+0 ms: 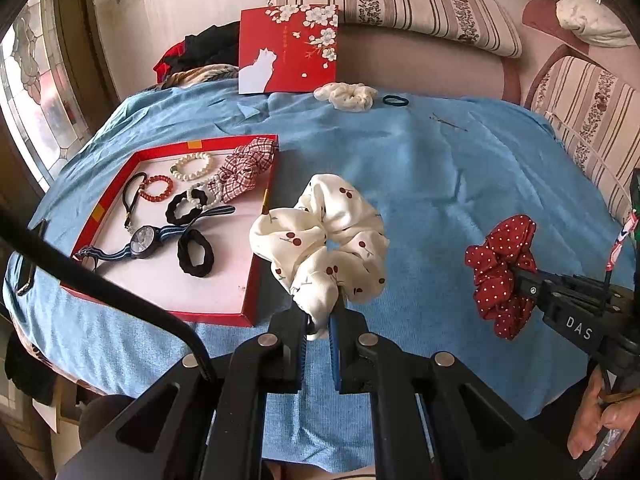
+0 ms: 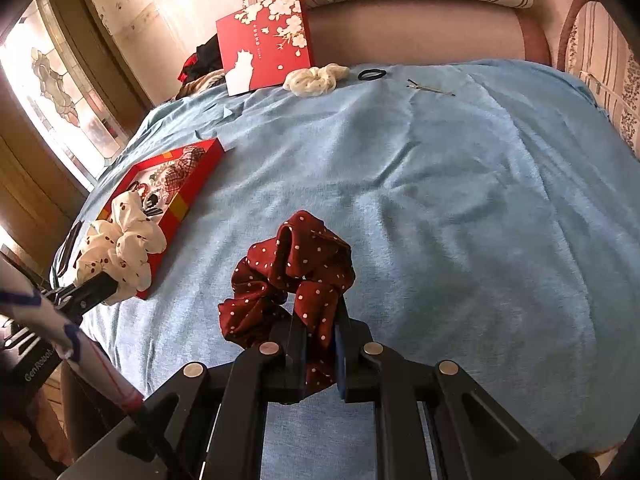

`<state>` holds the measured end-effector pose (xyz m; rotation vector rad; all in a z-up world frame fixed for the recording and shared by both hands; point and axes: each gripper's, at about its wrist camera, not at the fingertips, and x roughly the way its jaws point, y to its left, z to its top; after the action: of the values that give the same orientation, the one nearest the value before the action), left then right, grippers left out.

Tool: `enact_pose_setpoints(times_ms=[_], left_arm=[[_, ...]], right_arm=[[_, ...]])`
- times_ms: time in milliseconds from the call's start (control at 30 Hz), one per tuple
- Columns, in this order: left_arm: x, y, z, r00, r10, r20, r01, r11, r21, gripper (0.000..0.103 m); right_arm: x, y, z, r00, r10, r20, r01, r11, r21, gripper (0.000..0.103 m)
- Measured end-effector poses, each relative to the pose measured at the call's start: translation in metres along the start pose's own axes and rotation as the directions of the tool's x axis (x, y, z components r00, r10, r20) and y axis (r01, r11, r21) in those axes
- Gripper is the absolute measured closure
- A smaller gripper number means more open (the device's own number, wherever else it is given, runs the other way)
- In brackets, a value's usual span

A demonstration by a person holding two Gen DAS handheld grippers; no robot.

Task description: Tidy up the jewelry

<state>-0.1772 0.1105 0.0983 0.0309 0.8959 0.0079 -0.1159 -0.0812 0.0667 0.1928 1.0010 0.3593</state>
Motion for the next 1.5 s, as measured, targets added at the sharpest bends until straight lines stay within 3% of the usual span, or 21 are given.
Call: enact_pose_setpoints(times_ms=[200, 367, 500, 600, 700, 1033, 1067, 1100, 1200, 1233, 1333, 1433, 1500], left_arm=[[0.005, 0.041, 0.007, 1.000, 0.005, -0.006, -0.006, 0.996, -0.086, 0.094], [0.014, 0.129, 0.018, 0.999, -0.006, -0.042, -0.005, 0.963, -0.270, 0.094], [0.023, 0.186, 0.019, 0.998, 0.005, -0.063, -0.027, 0.938, -0.347, 0.094], [0.040, 0.218, 0.017, 0.995, -0.006, -0.099, -0.033, 0.923, -0.384, 0.094], [0.057, 0.238, 0.010, 0.988, -0.067, -0.141, -0.001, 0.899, -0.438, 0.094], [0.056, 0.238, 0.006, 0.985, -0.128, -0.119, 0.062, 0.893, -0.446, 0.088], [0.053, 0.237, 0.006, 0.984, -0.135, -0.117, 0.070, 0.895, -0.441, 0.087], [0.047, 0.235, 0.005, 0.983, -0.148, -0.111, 0.085, 0.894, -0.439, 0.084], [0.033, 0.233, 0.003, 0.982, -0.165, -0.091, 0.110, 0.894, -0.434, 0.064], [0.028, 0.232, 0.003, 0.984, -0.158, -0.083, 0.108, 0.896, -0.431, 0.057], [0.011, 0.228, 0.002, 0.994, -0.097, -0.051, 0.068, 0.914, -0.401, 0.050], [-0.010, 0.221, 0.004, 1.000, -0.015, 0.006, 0.016, 0.932, -0.361, 0.042], [-0.030, 0.215, 0.003, 0.994, 0.080, 0.075, -0.051, 0.942, -0.333, 0.036]], right_arm=[[0.001, 0.037, 0.017, 0.997, 0.079, -0.011, -0.080, 0.995, -0.053, 0.091], [0.016, 0.101, 0.040, 0.983, 0.175, -0.047, -0.180, 0.972, -0.154, 0.091], [0.040, 0.155, 0.053, 0.969, 0.234, -0.080, -0.246, 0.946, -0.213, 0.091], [0.066, 0.187, 0.055, 0.963, 0.239, -0.124, -0.263, 0.934, -0.241, 0.091], [0.094, 0.211, 0.049, 0.967, 0.192, -0.170, -0.235, 0.929, -0.287, 0.091], [0.133, 0.231, 0.033, 0.960, 0.119, -0.255, -0.205, 0.915, -0.346, 0.088], [0.133, 0.232, 0.032, 0.961, 0.113, -0.253, -0.202, 0.912, -0.357, 0.085], [0.132, 0.234, 0.031, 0.962, 0.110, -0.250, -0.199, 0.909, -0.366, 0.075], [0.124, 0.235, 0.031, 0.971, 0.101, -0.216, -0.180, 0.903, -0.390, 0.052], [0.119, 0.235, 0.032, 0.974, 0.106, -0.201, -0.179, 0.902, -0.393, 0.050], [0.105, 0.233, 0.036, 0.978, 0.121, -0.170, -0.180, 0.903, -0.390, 0.046], [0.087, 0.227, 0.039, 0.983, 0.131, -0.126, -0.171, 0.905, -0.390, 0.042], [0.075, 0.221, 0.038, 0.987, 0.131, -0.095, -0.158, 0.909, -0.385, 0.040]])
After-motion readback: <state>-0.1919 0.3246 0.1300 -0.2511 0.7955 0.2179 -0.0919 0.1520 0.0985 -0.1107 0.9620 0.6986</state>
